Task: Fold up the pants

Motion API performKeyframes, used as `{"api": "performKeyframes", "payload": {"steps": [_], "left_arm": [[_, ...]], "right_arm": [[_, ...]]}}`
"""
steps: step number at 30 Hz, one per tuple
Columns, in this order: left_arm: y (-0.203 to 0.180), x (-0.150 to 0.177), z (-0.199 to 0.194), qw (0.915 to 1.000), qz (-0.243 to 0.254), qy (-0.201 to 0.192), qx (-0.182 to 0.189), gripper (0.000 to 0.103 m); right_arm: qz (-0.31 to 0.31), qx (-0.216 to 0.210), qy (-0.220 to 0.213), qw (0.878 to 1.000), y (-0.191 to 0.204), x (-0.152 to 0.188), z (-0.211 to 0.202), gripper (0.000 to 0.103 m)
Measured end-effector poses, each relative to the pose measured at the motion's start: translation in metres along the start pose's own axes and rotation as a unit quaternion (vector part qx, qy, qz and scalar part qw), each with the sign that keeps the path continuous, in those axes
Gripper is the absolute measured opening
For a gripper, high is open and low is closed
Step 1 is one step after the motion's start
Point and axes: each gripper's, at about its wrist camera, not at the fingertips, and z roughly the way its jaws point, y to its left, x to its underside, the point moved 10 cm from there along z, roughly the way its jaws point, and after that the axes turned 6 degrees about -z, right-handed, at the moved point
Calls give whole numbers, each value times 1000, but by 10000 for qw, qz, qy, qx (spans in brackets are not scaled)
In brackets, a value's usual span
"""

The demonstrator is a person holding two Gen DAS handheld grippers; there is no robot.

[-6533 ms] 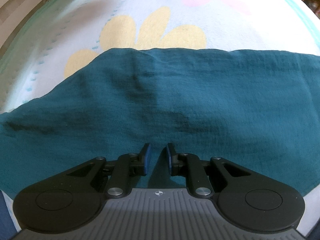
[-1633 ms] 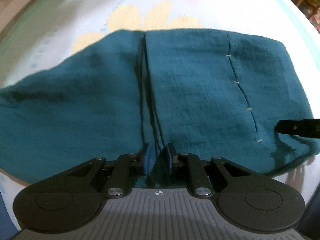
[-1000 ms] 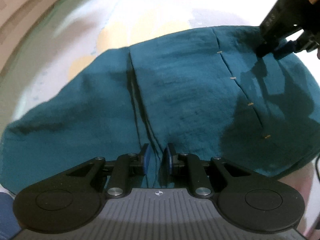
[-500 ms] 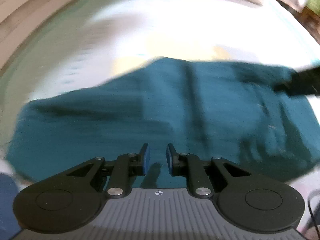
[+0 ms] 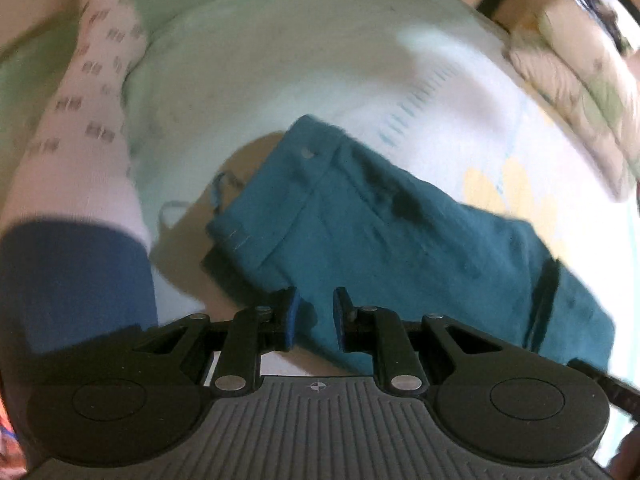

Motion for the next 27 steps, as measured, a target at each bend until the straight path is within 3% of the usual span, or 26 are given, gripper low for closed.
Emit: {"api": "performKeyframes", "payload": {"steps": [3, 6, 10, 16, 24, 26, 27], "left_arm": [[4, 9, 3, 9999, -6, 20, -123, 20], [0, 20, 8, 9999, -67, 145, 53, 37], [-1, 25, 25, 9996, -192, 202, 49, 39], [-10, 9, 41, 9994, -311, -46, 166, 44], [-2, -4, 46, 9931, -1045, -217, 486, 44], [2, -2, 43, 9899, -1254, -281, 599, 44], [5, -1, 42, 9871, -1422, -310, 663, 44]], "right_arm": [[-4, -52, 26, 10000, 4, -4, -1, 54], [-16, -88, 45, 10000, 12, 1, 4, 54], [-40, -113, 104, 9999, 16, 4, 12, 54], [41, -138, 206, 9997, 14, 12, 14, 54], [29, -169, 270, 9995, 16, 17, 17, 54], [-10, -160, 314, 9994, 17, 19, 23, 52], [-60, -162, 366, 9992, 18, 22, 26, 46]]}}
